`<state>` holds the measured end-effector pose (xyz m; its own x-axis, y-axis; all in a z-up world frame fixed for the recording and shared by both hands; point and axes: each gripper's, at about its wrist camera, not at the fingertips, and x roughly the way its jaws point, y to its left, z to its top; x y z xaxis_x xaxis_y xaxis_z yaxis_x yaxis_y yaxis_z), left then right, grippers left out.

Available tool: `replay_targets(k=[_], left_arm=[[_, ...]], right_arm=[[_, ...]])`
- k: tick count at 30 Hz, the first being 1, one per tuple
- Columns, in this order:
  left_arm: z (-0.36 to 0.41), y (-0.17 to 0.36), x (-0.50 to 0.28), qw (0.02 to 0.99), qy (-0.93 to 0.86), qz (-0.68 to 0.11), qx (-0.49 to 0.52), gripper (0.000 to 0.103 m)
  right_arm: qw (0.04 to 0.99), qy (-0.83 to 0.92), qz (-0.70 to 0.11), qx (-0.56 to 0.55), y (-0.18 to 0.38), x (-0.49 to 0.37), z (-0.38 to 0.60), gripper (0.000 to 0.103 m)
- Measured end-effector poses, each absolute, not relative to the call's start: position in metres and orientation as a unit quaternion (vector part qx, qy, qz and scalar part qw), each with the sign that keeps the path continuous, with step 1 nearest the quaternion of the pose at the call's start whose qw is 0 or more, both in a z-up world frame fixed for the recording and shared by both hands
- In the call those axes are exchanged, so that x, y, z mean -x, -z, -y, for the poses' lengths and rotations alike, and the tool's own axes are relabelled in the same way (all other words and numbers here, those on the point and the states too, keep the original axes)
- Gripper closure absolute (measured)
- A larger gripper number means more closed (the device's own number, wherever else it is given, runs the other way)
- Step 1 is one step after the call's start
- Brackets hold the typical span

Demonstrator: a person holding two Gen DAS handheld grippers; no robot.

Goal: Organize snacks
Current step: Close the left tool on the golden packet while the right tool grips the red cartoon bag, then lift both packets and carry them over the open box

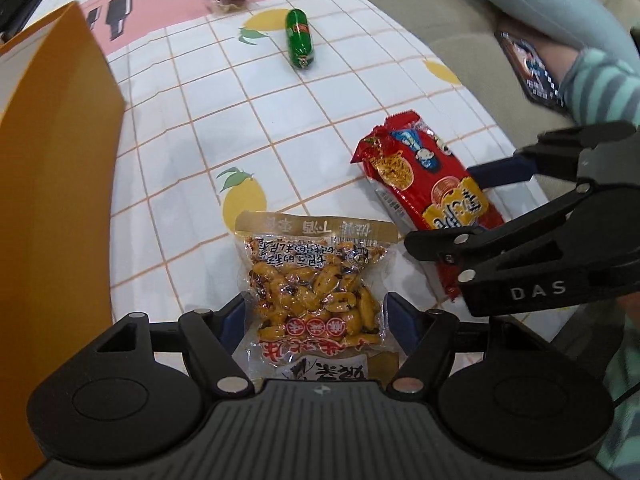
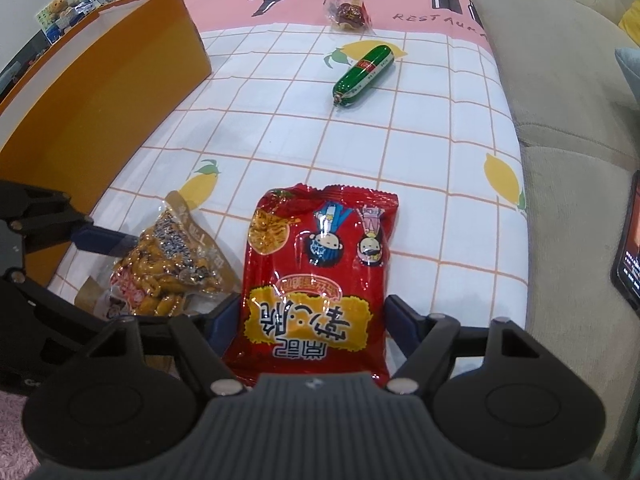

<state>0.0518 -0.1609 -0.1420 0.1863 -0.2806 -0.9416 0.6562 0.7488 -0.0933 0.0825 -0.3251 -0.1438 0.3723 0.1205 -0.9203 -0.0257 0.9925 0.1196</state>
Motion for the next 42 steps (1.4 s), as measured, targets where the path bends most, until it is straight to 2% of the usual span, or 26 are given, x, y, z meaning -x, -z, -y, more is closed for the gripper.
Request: replay_targets(k=[8, 21, 31, 42], left_arm=[[0.142, 0.115, -0.048, 0.784, 0.292, -0.531, -0.136, 0.021], [0.129, 0.049, -0.075, 0.83, 0.272, -0.482, -0.067, 0.021], [0.09, -0.006, -0.099, 0.849, 0.258, -0.456, -0.064, 0.021], [0.033, -0.02, -0.136, 0.855, 0.208, -0.47, -0.074, 0.021]], right_arm=[[0.834, -0.038, -0.547, -0.063, 0.139, -0.082, 0.33, 0.034], [0.862, -0.045, -0.497, -0.086, 0.108, -0.084, 0.328, 0.034], [0.891, -0.121, -0.436, -0.037, 0.056, -0.095, 0.272, 0.034], [0.899, -0.207, -0.38, 0.065, 0.006, -0.133, 0.2, 0.034]])
